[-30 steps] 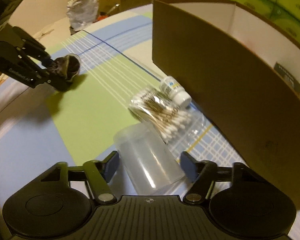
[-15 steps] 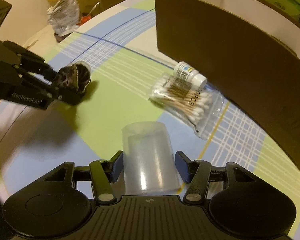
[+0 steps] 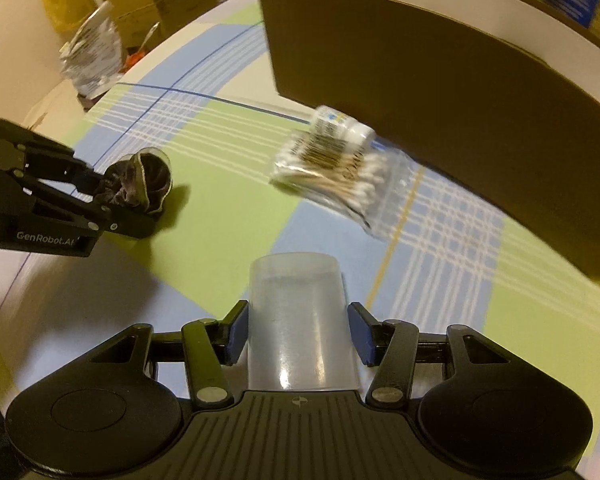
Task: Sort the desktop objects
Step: 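Carry the scrunchie and clear container with both tools over the brown box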
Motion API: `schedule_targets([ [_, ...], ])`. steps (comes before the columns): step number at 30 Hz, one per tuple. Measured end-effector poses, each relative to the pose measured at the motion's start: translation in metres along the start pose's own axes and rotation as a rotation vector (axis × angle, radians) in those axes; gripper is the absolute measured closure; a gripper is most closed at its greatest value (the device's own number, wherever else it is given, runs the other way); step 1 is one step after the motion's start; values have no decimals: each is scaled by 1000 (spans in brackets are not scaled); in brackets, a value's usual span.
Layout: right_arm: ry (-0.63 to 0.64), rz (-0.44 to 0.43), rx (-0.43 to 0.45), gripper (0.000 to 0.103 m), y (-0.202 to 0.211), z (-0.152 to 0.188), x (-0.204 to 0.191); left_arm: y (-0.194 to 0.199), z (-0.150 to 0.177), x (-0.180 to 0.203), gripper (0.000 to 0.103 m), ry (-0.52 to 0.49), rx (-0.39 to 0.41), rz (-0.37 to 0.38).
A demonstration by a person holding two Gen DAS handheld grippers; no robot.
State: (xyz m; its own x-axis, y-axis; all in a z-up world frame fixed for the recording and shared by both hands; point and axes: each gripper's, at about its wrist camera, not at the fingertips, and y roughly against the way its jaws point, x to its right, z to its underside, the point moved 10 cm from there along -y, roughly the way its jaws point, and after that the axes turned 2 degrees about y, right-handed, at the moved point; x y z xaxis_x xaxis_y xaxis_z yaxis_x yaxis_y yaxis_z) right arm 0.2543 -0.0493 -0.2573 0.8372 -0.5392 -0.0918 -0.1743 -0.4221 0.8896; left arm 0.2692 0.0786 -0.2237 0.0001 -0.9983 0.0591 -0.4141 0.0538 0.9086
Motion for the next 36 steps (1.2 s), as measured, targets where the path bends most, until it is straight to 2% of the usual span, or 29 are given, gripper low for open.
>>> schedule_targets([
  [10, -178, 10, 50, 53, 41, 24, 39, 17, -4, 43, 78, -58, 36, 53],
  [18, -255, 42, 128, 53, 82, 23, 71, 48, -32, 73, 78, -98, 116, 100],
  [24, -269, 69, 198, 53, 112, 4, 98, 68, -68, 88, 78, -114, 188, 126],
  [36, -264, 120, 319, 53, 147, -68, 146, 83, -156, 106, 78, -138, 297, 135],
])
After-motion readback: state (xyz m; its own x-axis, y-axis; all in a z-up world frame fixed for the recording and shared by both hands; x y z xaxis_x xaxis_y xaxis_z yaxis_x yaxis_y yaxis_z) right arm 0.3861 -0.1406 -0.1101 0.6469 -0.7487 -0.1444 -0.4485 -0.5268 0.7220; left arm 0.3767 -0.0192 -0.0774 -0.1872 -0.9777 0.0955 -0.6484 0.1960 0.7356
